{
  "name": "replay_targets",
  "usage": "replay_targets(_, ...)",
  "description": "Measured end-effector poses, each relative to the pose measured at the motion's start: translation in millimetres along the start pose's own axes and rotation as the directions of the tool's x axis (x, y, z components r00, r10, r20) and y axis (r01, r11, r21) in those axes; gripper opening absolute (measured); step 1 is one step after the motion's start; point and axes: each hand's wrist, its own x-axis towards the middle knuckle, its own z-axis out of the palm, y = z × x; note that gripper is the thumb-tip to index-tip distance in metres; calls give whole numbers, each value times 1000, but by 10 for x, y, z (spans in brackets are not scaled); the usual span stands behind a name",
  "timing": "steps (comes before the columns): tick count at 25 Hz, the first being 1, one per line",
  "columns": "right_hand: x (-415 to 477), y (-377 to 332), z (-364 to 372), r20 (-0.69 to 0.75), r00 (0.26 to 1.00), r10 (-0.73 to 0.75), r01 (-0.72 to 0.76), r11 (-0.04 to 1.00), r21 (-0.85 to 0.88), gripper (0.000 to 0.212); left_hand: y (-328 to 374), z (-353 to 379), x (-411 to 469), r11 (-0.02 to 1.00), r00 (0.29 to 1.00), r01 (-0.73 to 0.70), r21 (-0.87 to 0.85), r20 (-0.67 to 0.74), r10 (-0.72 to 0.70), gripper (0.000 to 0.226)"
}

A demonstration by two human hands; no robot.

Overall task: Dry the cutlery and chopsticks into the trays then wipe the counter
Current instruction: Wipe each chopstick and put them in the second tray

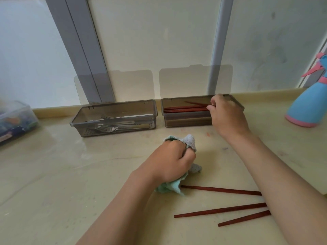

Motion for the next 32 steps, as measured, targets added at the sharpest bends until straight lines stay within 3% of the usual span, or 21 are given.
replay_targets(6, -86, -42, -4, 217, 976, 14, 20, 988, -152, 22, -13, 2, -9, 1000, 1000, -1, 0, 0, 1, 45)
replay_targets(10, -176, -47, -267, 326, 942, -84, 89, 996, -2, 17, -17, -14, 2, 1000, 1000, 1, -28, -31, -2, 46)
replay_targets(12, -288, -110, -506, 584, 793, -175, 109, 983, 146, 12, -25, -53, 14, 996, 995, 16, -83, -94, -24, 47)
replay_targets(15, -507, -308, -703, 862, 443, -247, 126, 969, 213, 3, -68, -104, 15, 979, 971, 25, -203, -227, -72, 45)
replay_targets(17, -615, -393, -709, 912, 333, -241, 158, 967, 197, 9, -84, -106, 0, 971, 951, 34, -237, -292, -105, 48)
replay_targets(19, -692, -448, -692, 929, 299, -217, 210, 965, 158, 9, -57, -121, -9, 965, 929, 58, -254, -339, -145, 52)
replay_targets(22, -739, -508, -684, 933, 306, -189, 270, 957, 105, 4, -35, -145, -5, 959, 912, 57, -279, -376, -164, 54)
replay_targets(24, -710, -500, -691, 909, 364, -201, 248, 962, 113, 8, -25, -152, -5, 954, 900, 64, -292, -397, -182, 54)
replay_targets(29, -564, -292, -696, 612, 766, -197, 44, 966, 256, 12, -3, -149, 2, 904, 858, 99, -417, -424, -290, 47)
replay_targets(30, -560, -277, -670, 544, 816, -197, 30, 953, 301, 13, 12, -155, -5, 891, 878, 98, -444, -382, -287, 49)
replay_targets(32, -587, -307, -601, 477, 849, -227, 39, 928, 372, 13, 33, -141, -19, 878, 917, 81, -473, -309, -251, 54)
